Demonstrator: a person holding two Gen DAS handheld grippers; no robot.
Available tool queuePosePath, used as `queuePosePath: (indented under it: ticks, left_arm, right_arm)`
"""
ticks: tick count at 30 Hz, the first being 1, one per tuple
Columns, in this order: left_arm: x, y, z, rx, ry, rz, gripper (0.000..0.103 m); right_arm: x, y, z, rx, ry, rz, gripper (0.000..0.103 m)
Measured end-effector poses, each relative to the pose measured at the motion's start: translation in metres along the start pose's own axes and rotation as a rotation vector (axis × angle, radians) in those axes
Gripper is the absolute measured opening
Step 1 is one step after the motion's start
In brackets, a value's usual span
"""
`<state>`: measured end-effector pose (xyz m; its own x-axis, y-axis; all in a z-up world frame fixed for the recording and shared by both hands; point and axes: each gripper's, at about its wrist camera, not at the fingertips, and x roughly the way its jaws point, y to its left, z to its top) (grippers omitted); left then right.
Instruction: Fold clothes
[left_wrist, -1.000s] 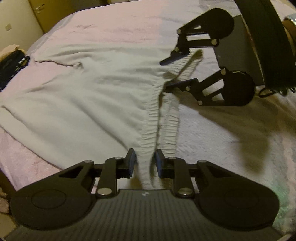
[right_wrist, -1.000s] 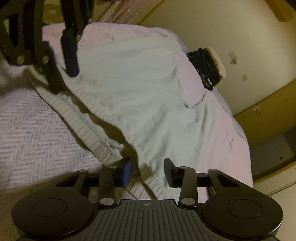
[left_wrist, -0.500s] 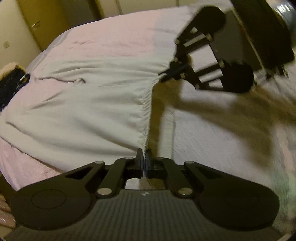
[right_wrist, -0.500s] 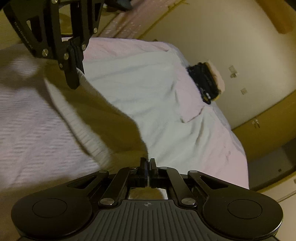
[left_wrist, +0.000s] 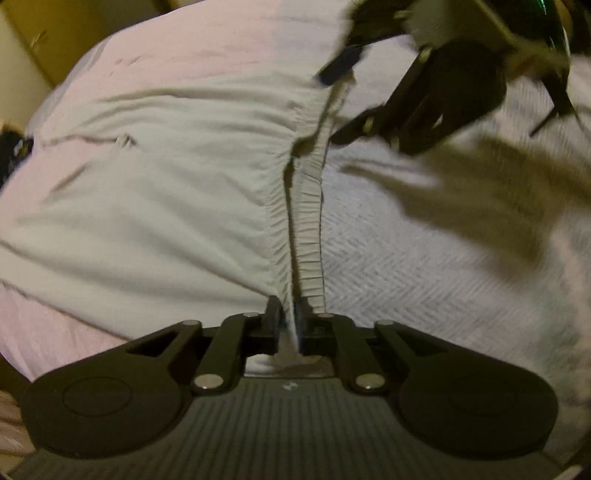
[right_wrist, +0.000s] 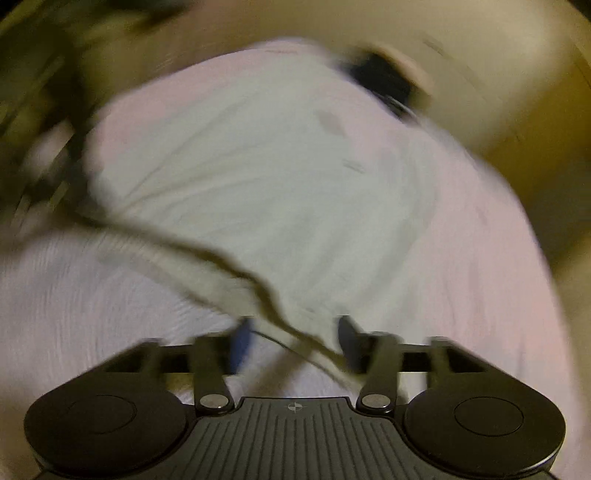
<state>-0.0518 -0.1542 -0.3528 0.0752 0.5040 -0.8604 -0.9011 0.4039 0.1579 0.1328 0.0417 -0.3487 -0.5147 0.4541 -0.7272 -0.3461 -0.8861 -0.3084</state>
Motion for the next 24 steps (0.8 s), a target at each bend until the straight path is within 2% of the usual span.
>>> queuePosePath:
  ticks: [3, 5, 8, 10, 11, 12, 13, 14, 16, 18, 21, 24]
  left_arm:
    - [-0.011, 0.016, -0.004, -0.111, -0.032, -0.052, 0.012]
    - [-0.019, 0.032, -0.004, -0.231, -0.066, -0.091, 0.012]
    - [-0.019, 0.058, -0.008, -0.434, -0.100, -0.150, 0.013]
    - [-0.006, 0.068, -0.012, -0.526, -0.071, -0.173, 0.013]
    - [0.001, 0.070, -0.013, -0.537, -0.048, -0.179, 0.011]
    - [0.007, 0.070, -0.012, -0.530, -0.032, -0.193, 0.004]
    - [0.011, 0.068, -0.011, -0.514, -0.021, -0.215, 0.002]
    - [0.014, 0.066, -0.011, -0.499, -0.015, -0.238, 0.001]
    - [0.017, 0.062, -0.008, -0.473, -0.013, -0.281, 0.001]
    - [0.019, 0.055, -0.006, -0.456, -0.011, -0.315, 0.001]
    - [0.030, 0.049, -0.002, -0.444, 0.024, -0.341, 0.001]
    - [0.019, 0.052, 0.003, -0.406, 0.016, -0.365, 0.002]
  right_arm:
    - [-0.010, -0.065, -0.014, 0.577, 0.040, 0.017, 0.056]
    - [-0.009, -0.101, -0.038, 0.954, 0.018, 0.044, 0.056]
    - [0.010, -0.114, -0.061, 1.234, -0.005, 0.108, 0.055]
    - [0.023, -0.123, -0.076, 1.421, -0.021, 0.153, 0.053]
    - [0.029, -0.128, -0.084, 1.514, -0.029, 0.175, 0.043]
    - [0.036, -0.133, -0.091, 1.607, -0.038, 0.198, 0.007]
    - [0.041, -0.136, -0.096, 1.665, -0.038, 0.209, 0.003]
    - [0.040, -0.136, -0.093, 1.647, -0.032, 0.184, 0.003]
    - [0.027, -0.141, -0.092, 1.608, -0.072, 0.086, 0.002]
    - [0.021, -0.146, -0.099, 1.638, -0.091, 0.017, 0.002]
    - [0.032, -0.146, -0.105, 1.677, -0.044, -0.002, 0.002]
    - [0.029, -0.147, -0.100, 1.678, -0.042, -0.025, 0.003]
